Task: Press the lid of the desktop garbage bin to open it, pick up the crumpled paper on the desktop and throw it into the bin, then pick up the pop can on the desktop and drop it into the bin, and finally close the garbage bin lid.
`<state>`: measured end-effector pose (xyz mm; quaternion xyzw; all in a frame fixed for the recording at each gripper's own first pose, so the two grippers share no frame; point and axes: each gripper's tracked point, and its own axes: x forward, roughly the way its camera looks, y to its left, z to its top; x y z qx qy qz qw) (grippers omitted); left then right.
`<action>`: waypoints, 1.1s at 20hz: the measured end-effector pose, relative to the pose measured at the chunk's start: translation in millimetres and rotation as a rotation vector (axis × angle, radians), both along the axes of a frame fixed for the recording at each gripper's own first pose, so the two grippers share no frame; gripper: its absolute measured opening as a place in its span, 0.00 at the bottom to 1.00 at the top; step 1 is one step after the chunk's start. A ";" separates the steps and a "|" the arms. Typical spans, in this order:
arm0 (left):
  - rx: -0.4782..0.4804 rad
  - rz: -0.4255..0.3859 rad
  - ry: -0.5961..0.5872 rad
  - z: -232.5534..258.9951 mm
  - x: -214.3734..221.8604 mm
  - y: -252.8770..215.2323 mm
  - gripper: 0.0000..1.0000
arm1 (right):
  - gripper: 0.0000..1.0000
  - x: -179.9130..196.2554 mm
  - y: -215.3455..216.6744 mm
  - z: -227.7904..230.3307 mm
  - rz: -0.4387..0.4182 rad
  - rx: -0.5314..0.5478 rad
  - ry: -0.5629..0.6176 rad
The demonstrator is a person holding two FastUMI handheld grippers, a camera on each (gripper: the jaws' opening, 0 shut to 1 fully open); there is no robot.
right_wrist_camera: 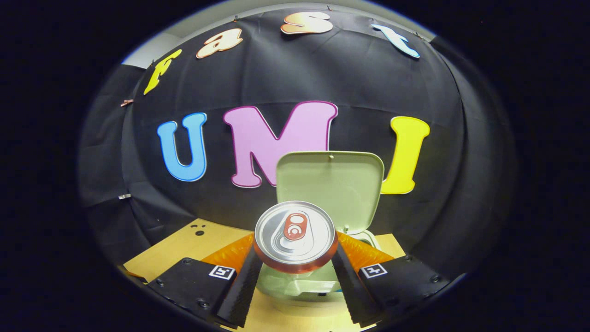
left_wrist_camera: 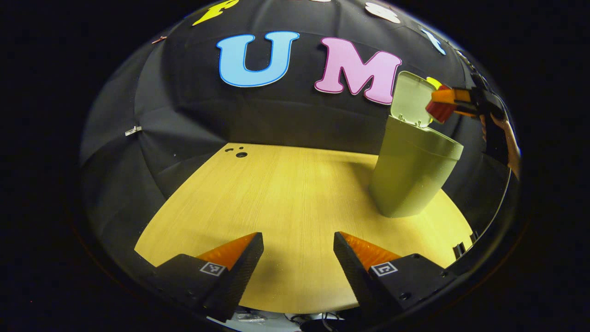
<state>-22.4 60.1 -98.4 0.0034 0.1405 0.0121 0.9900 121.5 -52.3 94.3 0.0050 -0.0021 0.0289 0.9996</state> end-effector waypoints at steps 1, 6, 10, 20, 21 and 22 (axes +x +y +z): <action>-0.008 0.007 0.000 -0.4 1.0 -4.6 0.98 | 0.83 4.6 -3.2 -5.7 0.000 0.006 0.013; -0.018 0.019 0.030 -8.2 0.3 -24.5 0.98 | 0.83 22.7 -7.5 -36.0 0.024 -0.004 0.080; 0.012 0.031 0.057 -17.2 -5.6 -25.4 0.98 | 0.86 32.6 -7.0 -51.1 0.040 -0.017 0.113; -0.034 0.067 0.058 -15.5 -1.1 -17.2 0.98 | 1.00 27.5 -23.7 4.2 0.009 0.000 0.006; -0.026 0.065 0.060 -15.4 -0.3 -14.9 0.98 | 0.99 26.2 -25.6 13.0 0.002 -0.009 -0.001; -0.024 0.062 0.061 -15.1 0.8 -13.6 0.98 | 0.99 26.1 -28.2 19.2 -0.007 -0.028 -0.002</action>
